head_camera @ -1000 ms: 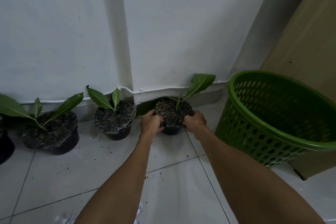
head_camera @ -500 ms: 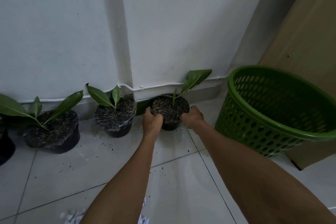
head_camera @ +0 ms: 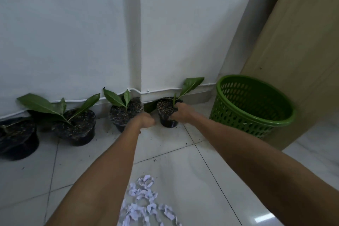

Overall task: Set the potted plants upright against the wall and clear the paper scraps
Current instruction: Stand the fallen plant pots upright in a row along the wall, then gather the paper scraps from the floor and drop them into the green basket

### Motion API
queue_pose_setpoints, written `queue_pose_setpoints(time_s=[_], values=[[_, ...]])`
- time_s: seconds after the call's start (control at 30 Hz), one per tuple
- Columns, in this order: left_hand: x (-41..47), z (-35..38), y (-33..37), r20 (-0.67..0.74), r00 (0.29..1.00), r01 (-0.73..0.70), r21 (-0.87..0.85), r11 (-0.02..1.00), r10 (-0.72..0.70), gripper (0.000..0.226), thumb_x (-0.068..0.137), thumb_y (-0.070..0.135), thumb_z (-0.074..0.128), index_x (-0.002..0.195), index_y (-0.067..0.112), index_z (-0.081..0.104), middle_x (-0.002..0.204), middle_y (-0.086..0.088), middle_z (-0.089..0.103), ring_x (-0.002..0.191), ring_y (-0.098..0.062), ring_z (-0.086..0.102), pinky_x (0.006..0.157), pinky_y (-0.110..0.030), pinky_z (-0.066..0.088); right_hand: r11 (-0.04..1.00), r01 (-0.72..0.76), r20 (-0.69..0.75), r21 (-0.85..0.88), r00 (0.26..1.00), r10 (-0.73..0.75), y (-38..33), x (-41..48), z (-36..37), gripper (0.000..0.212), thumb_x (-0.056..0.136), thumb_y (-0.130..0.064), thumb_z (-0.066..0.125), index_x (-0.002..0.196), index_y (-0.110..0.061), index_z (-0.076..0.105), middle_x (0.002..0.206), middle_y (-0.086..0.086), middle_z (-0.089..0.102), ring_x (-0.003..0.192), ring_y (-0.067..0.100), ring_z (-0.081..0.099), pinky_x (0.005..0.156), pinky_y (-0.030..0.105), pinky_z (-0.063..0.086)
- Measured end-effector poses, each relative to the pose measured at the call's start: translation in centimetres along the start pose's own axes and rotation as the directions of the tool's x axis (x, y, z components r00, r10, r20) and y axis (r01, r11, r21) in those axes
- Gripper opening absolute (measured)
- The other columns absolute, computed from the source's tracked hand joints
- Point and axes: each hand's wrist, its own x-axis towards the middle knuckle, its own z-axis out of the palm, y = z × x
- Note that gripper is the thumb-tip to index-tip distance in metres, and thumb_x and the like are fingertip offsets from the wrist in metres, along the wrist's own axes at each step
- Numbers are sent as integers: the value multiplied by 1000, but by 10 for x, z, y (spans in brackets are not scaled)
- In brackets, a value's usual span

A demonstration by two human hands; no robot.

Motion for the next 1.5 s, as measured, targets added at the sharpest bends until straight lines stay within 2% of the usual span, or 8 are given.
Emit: queue_pose_setpoints(time_s=[0.37, 0.67, 0.83, 0.93, 1.07, 1.23, 1.33, 1.5], values=[[-27, 0, -51, -174, 983, 80, 85, 993, -65, 51, 92, 22, 57, 135, -4, 52, 136, -20, 54, 120, -35, 55, 93, -37, 50, 1000, 17, 84, 3, 996, -17, -12, -30, 84, 63, 90, -22, 65, 146, -4, 42, 148, 17, 46, 132, 33, 48, 103, 35, 45], [-95, 17, -53, -325, 936, 191, 144, 971, -136, 45, 91, 18, 56, 134, 7, 53, 132, -14, 56, 113, -31, 58, 75, -32, 48, 981, 194, 131, 27, 972, -196, -43, -69, 85, 38, 92, -24, 58, 123, -2, 61, 124, 18, 64, 107, 33, 63, 78, 35, 51], [-123, 20, -77, -314, 894, 345, 25, 938, -320, 49, 93, 24, 55, 138, 5, 48, 141, -13, 50, 123, -32, 53, 96, -40, 51, 992, 127, 237, 23, 963, -129, -41, -89, 102, 48, 89, -19, 60, 133, -2, 52, 131, 16, 58, 112, 32, 61, 83, 38, 55], [-147, 18, -93, -338, 872, 354, -65, 933, -354, 53, 94, 24, 56, 143, 5, 45, 146, -13, 46, 128, -33, 49, 105, -43, 47, 974, 215, 266, -72, 945, -189, -38, -90, 105, 52, 91, -22, 61, 137, -1, 49, 137, 17, 54, 118, 34, 58, 93, 42, 55], [-194, 6, -116, -326, 870, 331, -173, 928, -371, 56, 92, 24, 63, 143, 9, 45, 146, -11, 45, 125, -32, 51, 100, -45, 51, 944, 303, 306, -131, 918, -252, -36, -82, 93, 55, 90, -25, 65, 136, 1, 50, 140, 19, 52, 124, 37, 54, 102, 47, 50], [-216, 7, -158, -333, 841, 380, -199, 904, -427, 73, 87, 30, 70, 149, 7, 37, 153, -12, 38, 132, -33, 46, 106, -44, 46, 857, 424, 415, -293, 864, -286, -31, -75, 91, 48, 92, -27, 63, 133, -4, 56, 135, 14, 56, 106, 32, 62, 77, 39, 60], [-204, 32, -199, -305, 826, 439, -179, 881, -474, 94, 81, 36, 75, 156, 15, 22, 160, -12, 25, 144, -32, 32, 113, -44, 37, 851, 444, 411, -282, 857, -310, -13, -66, 113, 64, 89, -41, 67, 140, -8, 50, 145, 12, 45, 119, 34, 55, 87, 43, 59], [-200, 74, -256, -327, 652, 722, -10, 692, -684, 132, 62, 58, 83, 157, 22, 0, 160, -23, -3, 148, -43, 2, 114, -55, 25, 923, 292, 457, -251, 876, -153, 38, -65, 180, 112, 68, -82, 59, 152, -15, 28, 156, 14, 34, 131, 36, 49, 102, 50, 50]])
